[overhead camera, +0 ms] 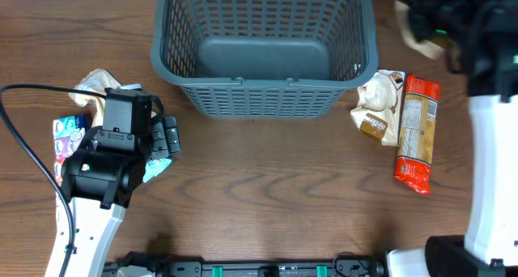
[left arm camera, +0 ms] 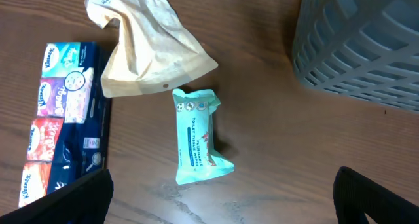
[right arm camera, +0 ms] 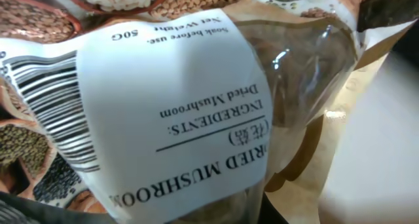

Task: Pack container
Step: 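Carry the mushroom pouch into the basket and open the right gripper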

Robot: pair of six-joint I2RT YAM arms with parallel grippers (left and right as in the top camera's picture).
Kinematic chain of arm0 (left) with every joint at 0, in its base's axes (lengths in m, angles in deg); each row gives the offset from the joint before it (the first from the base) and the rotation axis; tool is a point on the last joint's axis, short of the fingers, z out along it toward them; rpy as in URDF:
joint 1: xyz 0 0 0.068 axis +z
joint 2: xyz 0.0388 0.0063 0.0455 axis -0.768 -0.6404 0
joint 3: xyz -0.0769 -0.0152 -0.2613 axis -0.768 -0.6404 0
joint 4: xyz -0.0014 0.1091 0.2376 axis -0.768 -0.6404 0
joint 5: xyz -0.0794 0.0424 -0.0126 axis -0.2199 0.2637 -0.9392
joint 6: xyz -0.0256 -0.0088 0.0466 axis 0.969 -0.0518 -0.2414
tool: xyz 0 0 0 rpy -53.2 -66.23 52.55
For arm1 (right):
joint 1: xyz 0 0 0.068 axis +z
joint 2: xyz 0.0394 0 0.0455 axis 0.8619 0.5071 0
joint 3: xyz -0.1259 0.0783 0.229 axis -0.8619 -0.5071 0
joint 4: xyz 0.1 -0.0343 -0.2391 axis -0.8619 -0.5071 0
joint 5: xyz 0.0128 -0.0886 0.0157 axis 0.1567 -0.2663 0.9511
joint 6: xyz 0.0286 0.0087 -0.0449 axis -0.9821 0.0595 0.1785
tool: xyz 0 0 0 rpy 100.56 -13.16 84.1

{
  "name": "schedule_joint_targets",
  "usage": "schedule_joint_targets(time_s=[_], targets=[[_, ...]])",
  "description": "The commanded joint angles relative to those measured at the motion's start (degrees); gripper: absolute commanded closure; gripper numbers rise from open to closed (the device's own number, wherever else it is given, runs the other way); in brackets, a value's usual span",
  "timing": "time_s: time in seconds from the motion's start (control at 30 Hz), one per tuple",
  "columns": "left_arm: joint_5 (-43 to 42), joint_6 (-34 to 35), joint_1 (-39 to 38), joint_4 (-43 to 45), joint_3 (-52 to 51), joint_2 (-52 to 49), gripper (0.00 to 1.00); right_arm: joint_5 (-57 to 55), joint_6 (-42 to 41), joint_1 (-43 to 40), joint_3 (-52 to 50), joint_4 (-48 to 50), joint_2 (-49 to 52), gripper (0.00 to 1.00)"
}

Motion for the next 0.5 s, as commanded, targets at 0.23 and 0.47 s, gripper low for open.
schedule_joint_targets(time_s=[0.23,0.47], targets=[[0.0,0.3,0.2,0.1,0.1,0.1,0.03,3.0,10.5,18.9,2.4,1.3,10.3,0.99],[0.0,0.3,0.2,0.1,0.1,0.1,0.03,3.2,13.1,22.2,2.4,-2.0,23.4,0.99]])
